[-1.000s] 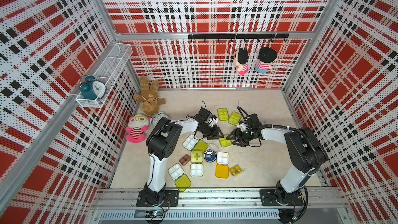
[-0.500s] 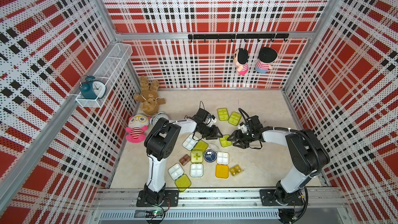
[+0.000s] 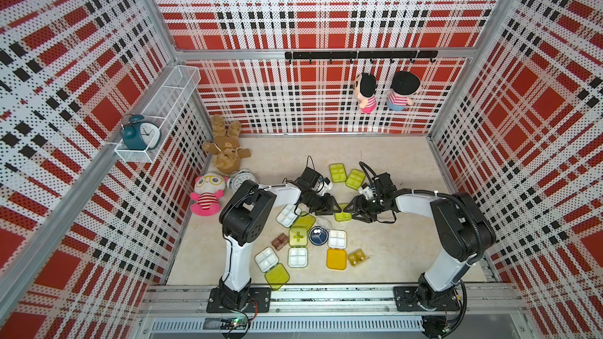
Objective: Close pillboxes
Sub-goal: Close the lid on the pillbox.
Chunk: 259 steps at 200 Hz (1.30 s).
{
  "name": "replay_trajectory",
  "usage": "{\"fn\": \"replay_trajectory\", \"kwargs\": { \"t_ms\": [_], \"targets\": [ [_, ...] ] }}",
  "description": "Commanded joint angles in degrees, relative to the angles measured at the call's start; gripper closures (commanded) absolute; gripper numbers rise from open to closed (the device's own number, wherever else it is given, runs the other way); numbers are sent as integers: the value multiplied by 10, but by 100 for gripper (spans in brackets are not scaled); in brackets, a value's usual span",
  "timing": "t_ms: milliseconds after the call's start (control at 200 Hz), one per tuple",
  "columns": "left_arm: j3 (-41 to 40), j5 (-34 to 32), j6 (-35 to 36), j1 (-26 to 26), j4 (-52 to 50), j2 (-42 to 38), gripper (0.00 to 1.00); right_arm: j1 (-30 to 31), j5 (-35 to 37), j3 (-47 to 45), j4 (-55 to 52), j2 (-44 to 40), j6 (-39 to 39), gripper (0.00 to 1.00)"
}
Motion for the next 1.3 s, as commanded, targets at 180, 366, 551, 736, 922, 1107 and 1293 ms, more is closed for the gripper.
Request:
{"fn": "replay_trajectory", "kwargs": {
  "t_ms": [180,366,551,736,922,1107,1293],
  "targets": [
    [21,-7,-6,-3,9,29,51,-1,8,-24,23,1,14,44],
    [18,-10,-2,-3,7,30,53,0,10,-15,16,2,13,45],
    [18,-27,11,-3,-7,30,56,0,12,-5,11,7,14,47],
    [21,-50,22,-3,-28,32,59,2,14,-1,9,8,17,49],
    [33,-75,39,-6,-60,41,61,5,16,0,10,8,20,50],
    [38,-82,49,-6,-74,47,62,8,16,3,11,11,22,51],
    [38,-85,52,-4,-79,50,65,10,17,10,11,15,23,52]
  ]
}}
